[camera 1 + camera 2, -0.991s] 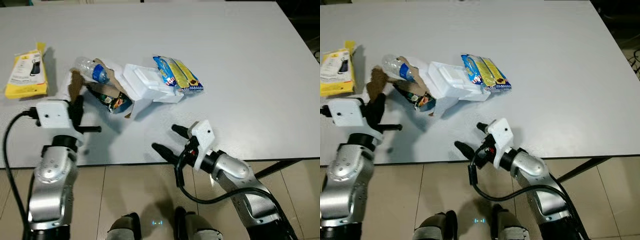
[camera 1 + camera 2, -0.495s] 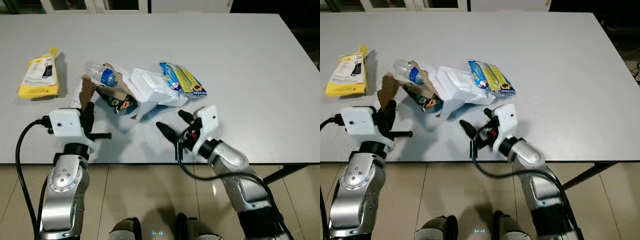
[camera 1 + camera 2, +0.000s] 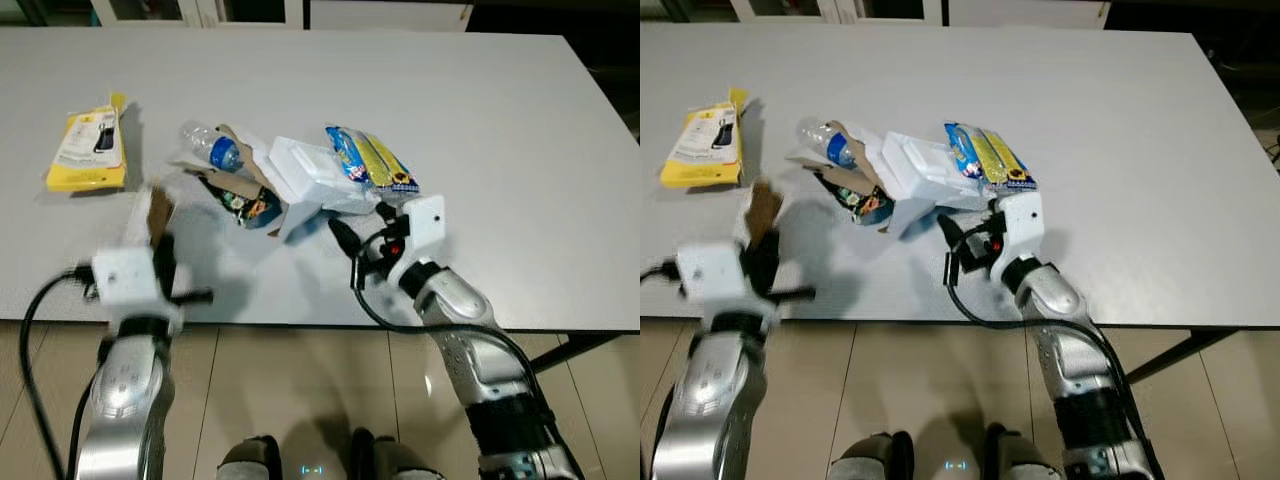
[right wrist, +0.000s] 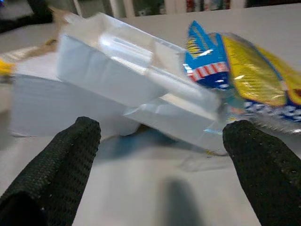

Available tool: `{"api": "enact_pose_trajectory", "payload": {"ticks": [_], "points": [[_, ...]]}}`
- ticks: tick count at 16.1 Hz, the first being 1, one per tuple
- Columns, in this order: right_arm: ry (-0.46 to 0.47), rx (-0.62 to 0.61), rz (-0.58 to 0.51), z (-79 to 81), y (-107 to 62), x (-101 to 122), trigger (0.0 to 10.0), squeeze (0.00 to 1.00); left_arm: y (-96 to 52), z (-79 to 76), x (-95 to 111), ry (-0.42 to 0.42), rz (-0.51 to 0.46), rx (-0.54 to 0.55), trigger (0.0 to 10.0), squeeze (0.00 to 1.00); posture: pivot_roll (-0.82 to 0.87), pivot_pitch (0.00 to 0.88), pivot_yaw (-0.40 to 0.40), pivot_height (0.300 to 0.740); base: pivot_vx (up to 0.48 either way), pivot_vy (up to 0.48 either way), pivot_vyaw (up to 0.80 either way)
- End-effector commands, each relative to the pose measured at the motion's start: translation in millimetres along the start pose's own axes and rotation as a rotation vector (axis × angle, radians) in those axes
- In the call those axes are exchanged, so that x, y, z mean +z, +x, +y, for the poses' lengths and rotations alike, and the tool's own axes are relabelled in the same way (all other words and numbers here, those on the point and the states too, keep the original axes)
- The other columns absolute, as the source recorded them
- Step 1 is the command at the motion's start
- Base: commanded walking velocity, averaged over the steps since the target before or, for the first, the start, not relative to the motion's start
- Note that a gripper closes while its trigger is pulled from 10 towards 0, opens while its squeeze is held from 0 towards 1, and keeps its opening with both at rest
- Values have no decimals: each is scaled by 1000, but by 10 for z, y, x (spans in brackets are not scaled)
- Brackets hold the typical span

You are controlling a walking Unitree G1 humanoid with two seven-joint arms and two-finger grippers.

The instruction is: Picking trash to rubbish bin

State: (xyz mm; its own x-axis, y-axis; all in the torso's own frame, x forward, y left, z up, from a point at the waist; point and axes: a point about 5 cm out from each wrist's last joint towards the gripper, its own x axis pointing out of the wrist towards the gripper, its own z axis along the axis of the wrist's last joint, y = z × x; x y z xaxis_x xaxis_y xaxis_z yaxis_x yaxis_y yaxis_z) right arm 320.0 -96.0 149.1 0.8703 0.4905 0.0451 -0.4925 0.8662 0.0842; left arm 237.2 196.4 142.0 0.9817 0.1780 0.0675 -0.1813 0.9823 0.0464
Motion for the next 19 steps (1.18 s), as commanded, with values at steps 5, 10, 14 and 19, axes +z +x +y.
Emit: {"api": "enact_pose_trajectory", "payload": {"ticks": [5,10,14,19], "points": [[-118,-5,-22,-26,107,16,10000,0,-311,246,-122,94,74,81,10000,0,84,202,3,740,0,0,0],[-128,11,-54,-16,227,45,10000,1000,-493,309,-139,124,114,93,10000,0,147,235,19,740,0,0,0],[-163,-15,-91,-39,273,100,10000,1000,-591,363,-92,147,124,91,10000,0,171,259,29,740,0,0,0],[-182,-29,-115,-49,294,107,10000,1000,-615,332,-82,150,140,79,10000,0,173,266,37,740,0,0,0]]}}
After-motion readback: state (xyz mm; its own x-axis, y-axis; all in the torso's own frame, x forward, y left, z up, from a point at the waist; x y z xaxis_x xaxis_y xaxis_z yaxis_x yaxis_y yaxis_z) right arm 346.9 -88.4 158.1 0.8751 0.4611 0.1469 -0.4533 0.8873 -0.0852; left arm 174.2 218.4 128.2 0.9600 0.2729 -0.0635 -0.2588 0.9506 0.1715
